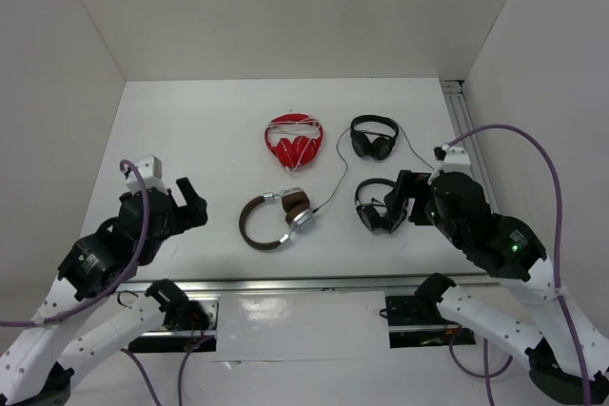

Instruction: Wrap the headphones

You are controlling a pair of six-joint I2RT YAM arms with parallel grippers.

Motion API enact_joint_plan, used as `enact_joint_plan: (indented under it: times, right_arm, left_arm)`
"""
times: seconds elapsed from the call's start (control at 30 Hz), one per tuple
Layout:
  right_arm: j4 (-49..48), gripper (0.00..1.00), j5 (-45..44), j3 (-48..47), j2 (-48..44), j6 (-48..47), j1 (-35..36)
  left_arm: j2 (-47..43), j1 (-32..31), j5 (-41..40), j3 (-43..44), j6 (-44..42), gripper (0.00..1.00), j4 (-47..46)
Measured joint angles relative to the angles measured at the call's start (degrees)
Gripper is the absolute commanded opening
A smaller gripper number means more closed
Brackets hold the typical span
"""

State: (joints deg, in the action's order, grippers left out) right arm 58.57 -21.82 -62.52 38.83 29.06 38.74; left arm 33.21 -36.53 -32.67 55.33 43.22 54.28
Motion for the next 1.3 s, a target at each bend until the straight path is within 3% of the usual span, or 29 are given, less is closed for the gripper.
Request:
enact_joint_plan:
  times: [0.47, 0.63, 0.8, 0.9, 0.93, 1.3]
  right_arm:
    - [0.0, 1.0, 0.1, 0.2, -2.6, -0.2, 0.0]
    - [-0.6, 1.0, 1.3, 0.3, -1.2, -0.5, 0.0]
    - [-1.5, 1.0, 3.7, 0.3, -0.8, -1.0, 0.0]
    - [-1.6, 1.0, 5.0, 0.3, -0.8, -1.5, 0.0]
    - [-1.7, 1.0, 5.4, 0.3, -0.9, -1.6, 0.0]
    - [-4.1, 1.0, 7.8, 2.3, -1.0, -2.9, 0.0]
  left_arm:
    - [1.4, 0.0, 2.9, -0.7, -2.1, 1.0, -2.1]
    - [9.1, 0.0, 4.3, 1.1, 5.9, 1.0, -1.2]
    - [11.1, 0.0, 7.6, -9.7, 14.8, 0.99, -6.7]
    - [13.0, 0.0, 8.2, -15.1, 19.0, 0.81, -9.4]
    - [13.9, 0.0, 8.5, -16.1, 19.9, 0.81, -10.6]
    - [29.9, 0.0, 11.2, -20.0, 23.0, 1.0, -26.1]
